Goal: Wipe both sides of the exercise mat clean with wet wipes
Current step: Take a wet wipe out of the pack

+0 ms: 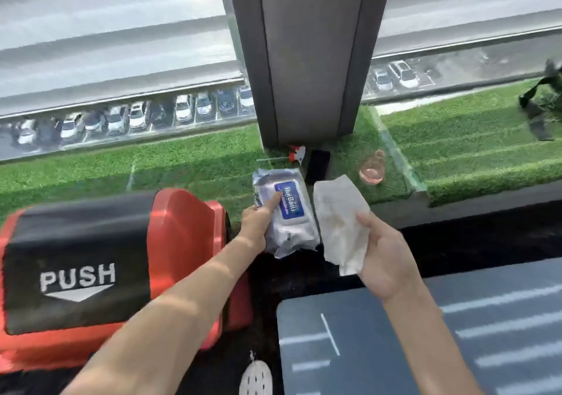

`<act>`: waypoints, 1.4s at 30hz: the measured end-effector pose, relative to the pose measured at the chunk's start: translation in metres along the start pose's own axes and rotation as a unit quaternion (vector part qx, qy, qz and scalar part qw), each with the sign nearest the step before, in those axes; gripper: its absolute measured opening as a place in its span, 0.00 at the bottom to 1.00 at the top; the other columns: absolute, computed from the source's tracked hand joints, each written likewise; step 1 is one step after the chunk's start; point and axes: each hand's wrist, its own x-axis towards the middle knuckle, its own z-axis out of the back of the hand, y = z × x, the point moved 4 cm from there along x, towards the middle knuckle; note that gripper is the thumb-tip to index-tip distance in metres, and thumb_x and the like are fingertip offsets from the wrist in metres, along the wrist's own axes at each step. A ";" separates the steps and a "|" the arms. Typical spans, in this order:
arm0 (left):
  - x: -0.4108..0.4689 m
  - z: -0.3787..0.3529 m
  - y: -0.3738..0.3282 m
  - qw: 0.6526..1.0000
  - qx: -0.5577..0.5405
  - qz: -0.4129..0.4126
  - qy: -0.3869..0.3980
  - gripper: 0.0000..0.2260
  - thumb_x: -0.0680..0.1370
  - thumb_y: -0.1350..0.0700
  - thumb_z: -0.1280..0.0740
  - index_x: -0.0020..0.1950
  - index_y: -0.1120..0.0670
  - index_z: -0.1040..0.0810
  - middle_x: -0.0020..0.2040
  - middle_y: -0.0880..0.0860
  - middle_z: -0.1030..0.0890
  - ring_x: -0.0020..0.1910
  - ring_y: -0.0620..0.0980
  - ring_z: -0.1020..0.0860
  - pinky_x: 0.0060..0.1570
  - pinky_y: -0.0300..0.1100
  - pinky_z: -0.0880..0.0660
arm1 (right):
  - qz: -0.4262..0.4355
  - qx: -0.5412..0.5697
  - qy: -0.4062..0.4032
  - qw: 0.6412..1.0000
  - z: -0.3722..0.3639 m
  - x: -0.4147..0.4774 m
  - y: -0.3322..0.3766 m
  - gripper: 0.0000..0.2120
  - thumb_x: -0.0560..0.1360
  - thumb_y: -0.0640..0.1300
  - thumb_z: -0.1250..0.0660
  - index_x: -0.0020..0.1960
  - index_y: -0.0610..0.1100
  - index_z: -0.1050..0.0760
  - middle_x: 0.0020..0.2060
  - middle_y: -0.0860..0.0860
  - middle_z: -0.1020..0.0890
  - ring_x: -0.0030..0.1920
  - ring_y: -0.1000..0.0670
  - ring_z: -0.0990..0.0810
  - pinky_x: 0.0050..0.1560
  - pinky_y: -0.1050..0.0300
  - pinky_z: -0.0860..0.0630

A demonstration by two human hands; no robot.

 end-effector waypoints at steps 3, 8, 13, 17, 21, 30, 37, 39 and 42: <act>0.103 -0.009 -0.010 0.999 0.040 -0.034 0.004 0.32 0.65 0.42 0.20 0.56 0.63 0.22 0.50 0.59 0.16 0.42 0.54 0.18 0.44 0.48 0.19 | 0.013 0.031 0.014 0.999 0.023 0.070 -0.018 0.18 0.77 0.41 0.43 0.61 0.38 0.21 0.58 0.41 0.19 0.55 0.45 0.18 0.57 0.51 0.23; 0.210 -0.028 -0.007 0.995 0.086 -0.054 -0.011 0.25 0.73 0.41 0.27 0.54 0.62 0.24 0.45 0.58 0.20 0.33 0.51 0.24 0.30 0.41 0.27 | 0.043 0.024 0.017 0.999 0.056 0.164 -0.036 0.21 0.76 0.40 0.41 0.68 0.37 0.27 0.62 0.41 0.22 0.63 0.43 0.23 0.65 0.47 0.29; 0.264 -0.035 0.011 0.978 0.202 -0.041 -0.041 0.29 0.78 0.35 0.37 0.63 0.60 0.27 0.50 0.55 0.22 0.39 0.51 0.24 0.44 0.42 0.20 | 0.037 0.010 0.010 0.999 0.086 0.214 -0.055 0.22 0.76 0.40 0.41 0.69 0.37 0.30 0.64 0.42 0.23 0.62 0.43 0.23 0.67 0.47 0.29; 0.251 -0.026 0.011 0.858 0.445 -0.153 -0.204 0.30 0.79 0.39 0.37 0.76 0.53 0.36 0.72 0.59 0.35 0.67 0.56 0.32 0.64 0.48 0.33 | 0.034 0.021 0.006 0.999 0.101 0.215 -0.065 0.22 0.76 0.39 0.41 0.70 0.37 0.32 0.65 0.41 0.24 0.62 0.43 0.23 0.65 0.48 0.28; 0.186 -0.053 0.012 0.886 0.344 -0.255 -0.176 0.14 0.82 0.51 0.36 0.66 0.53 0.26 0.63 0.52 0.26 0.63 0.49 0.28 0.63 0.39 0.34 | 0.039 0.026 0.024 0.999 0.096 0.188 -0.061 0.21 0.79 0.41 0.44 0.71 0.38 0.32 0.64 0.42 0.23 0.61 0.44 0.22 0.65 0.49 0.28; -0.045 -0.083 0.102 0.937 -0.044 -0.079 0.338 0.25 0.74 0.38 0.34 0.60 0.56 0.21 0.56 0.54 0.16 0.56 0.52 0.18 0.57 0.48 0.22 | 0.065 -0.025 0.118 0.991 0.116 0.070 -0.032 0.18 0.79 0.41 0.44 0.67 0.36 0.31 0.65 0.38 0.25 0.64 0.39 0.25 0.67 0.41 0.31; -0.140 -0.075 0.185 0.962 0.047 -0.234 0.131 0.04 0.75 0.57 0.27 0.46 0.57 0.16 0.41 0.52 0.14 0.39 0.46 0.18 0.39 0.40 0.22 | 0.105 -0.303 0.088 0.943 0.199 -0.034 -0.028 0.08 0.80 0.35 0.40 0.55 0.44 0.26 0.45 0.48 0.16 0.44 0.49 0.18 0.42 0.57 0.21; -0.153 -0.070 0.211 0.964 0.083 -0.236 0.092 0.04 0.76 0.58 0.28 0.46 0.58 0.16 0.41 0.53 0.14 0.40 0.47 0.18 0.42 0.45 0.21 | 0.111 -0.368 0.094 0.918 0.220 -0.052 -0.029 0.08 0.79 0.35 0.38 0.56 0.44 0.26 0.43 0.49 0.16 0.42 0.51 0.18 0.39 0.60 0.23; -0.162 -0.064 0.241 0.958 0.100 -0.257 0.083 0.06 0.77 0.57 0.29 0.48 0.59 0.17 0.45 0.60 0.15 0.42 0.51 0.19 0.47 0.53 0.21 | 0.104 -0.390 0.109 0.909 0.246 -0.062 -0.034 0.06 0.78 0.34 0.36 0.53 0.43 0.27 0.43 0.47 0.16 0.42 0.49 0.20 0.43 0.57 0.24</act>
